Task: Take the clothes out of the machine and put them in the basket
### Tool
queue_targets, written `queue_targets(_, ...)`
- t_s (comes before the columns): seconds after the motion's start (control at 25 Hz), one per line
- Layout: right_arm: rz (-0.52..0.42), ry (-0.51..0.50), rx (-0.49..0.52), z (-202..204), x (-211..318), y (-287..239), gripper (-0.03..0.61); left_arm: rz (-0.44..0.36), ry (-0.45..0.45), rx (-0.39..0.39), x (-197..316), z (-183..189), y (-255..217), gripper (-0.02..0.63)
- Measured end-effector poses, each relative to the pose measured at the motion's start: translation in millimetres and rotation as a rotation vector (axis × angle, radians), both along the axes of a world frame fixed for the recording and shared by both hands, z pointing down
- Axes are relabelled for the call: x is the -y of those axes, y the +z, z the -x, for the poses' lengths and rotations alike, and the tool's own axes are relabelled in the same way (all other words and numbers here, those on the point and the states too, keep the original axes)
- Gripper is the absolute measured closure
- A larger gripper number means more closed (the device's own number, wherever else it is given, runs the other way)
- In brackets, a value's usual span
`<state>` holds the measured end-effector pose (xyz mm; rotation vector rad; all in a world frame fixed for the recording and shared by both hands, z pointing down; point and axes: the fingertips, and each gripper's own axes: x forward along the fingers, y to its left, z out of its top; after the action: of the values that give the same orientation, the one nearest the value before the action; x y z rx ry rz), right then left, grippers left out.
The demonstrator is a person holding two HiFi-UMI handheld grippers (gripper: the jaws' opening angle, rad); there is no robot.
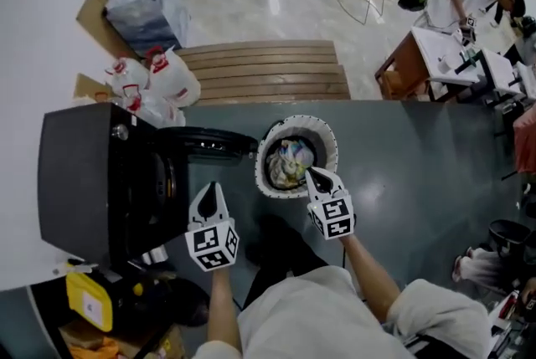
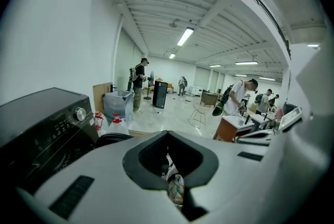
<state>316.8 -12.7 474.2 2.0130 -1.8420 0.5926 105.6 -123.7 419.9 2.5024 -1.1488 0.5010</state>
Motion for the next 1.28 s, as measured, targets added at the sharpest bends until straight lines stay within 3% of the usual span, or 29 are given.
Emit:
queue_targets(0.16,-0.04,-0.127,-0.015,44.7,23.8,-28.1,0.555,-0.018,-0.102,0.02,-2.1,59.4,-12.8,0.595)
queue_targets(0.48,-0.139,-0.4,-0.005,157.1,91.1,-81.3,0.556,-0.062,-0.39,0.038,-6.2,198.0,-44.9,0.594)
queue_targets(0.76,-0.262,-0.682,0.009,274.9,125.0,-143.8,0.555,-0.135,-0.683,0.053,-56.0,313.1,-89.5,0.595)
queue_targets(1.04,-0.347,-0.885,0.008,374.7,121.0,-188.4,0.557,-0.172,-0.848,0.063,-107.0,386.9,-111.2,0.595)
queue_targets(1.28,-0.377,-0.977,0.01,424.2,109.9,-201.8,0.557,-0.201,-0.921,0.062,-129.0,416.5,-123.9,0.595)
